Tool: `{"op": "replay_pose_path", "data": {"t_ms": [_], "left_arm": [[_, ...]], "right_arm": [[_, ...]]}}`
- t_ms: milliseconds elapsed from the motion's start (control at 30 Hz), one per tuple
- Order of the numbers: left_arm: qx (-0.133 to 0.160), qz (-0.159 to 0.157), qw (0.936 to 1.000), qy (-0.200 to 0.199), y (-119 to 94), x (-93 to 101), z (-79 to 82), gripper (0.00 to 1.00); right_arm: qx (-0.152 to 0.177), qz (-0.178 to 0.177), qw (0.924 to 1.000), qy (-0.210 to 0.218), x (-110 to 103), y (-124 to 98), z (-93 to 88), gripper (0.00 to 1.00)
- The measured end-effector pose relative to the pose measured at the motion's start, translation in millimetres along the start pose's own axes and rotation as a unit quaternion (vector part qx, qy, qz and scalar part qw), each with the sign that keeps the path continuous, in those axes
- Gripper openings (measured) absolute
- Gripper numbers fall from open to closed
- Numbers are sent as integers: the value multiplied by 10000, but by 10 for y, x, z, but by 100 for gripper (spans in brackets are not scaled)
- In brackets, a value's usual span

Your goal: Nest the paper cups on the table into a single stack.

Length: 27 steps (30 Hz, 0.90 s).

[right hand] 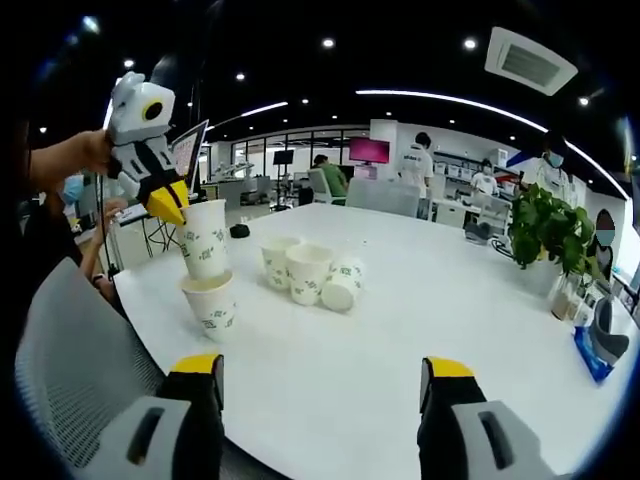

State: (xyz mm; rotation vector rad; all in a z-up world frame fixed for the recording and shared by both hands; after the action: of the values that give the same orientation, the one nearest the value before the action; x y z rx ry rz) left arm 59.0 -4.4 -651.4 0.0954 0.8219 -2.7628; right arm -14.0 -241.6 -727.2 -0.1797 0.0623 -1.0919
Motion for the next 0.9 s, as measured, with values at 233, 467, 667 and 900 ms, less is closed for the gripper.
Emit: {"op": "replay_pose_path", "data": {"t_ms": [233, 467, 667, 900], "left_arm": [[-193, 6, 9998, 14, 73, 40, -84, 0], [-277, -21, 9996, -91, 147, 79, -201, 0], [-302, -58, 9993, -201, 185, 103, -250, 0], [-294, -180, 9986, -389, 242, 94, -345, 0]], "right_arm": [[-8, -17, 10000, -1, 2, -1, -1, 81], [-41, -25, 10000, -15, 2, -1, -4, 80], [-70, -26, 10000, -28, 14, -3, -21, 79], [-128, -4, 9999, -9, 15, -5, -39, 76]]}}
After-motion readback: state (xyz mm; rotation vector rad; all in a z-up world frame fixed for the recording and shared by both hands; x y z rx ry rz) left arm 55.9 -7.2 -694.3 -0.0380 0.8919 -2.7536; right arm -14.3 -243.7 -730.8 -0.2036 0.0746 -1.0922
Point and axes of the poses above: the point that each gripper's makers call its tool centre point, and the gripper's own axes: y roughly forward along the fingers, x roughly to its right, z roughly out of its top, the point moved 7 cm from there along -y, roughly backward along the fingers, and after that the axes turned 15 degrees about x, right-handed, at the moved point
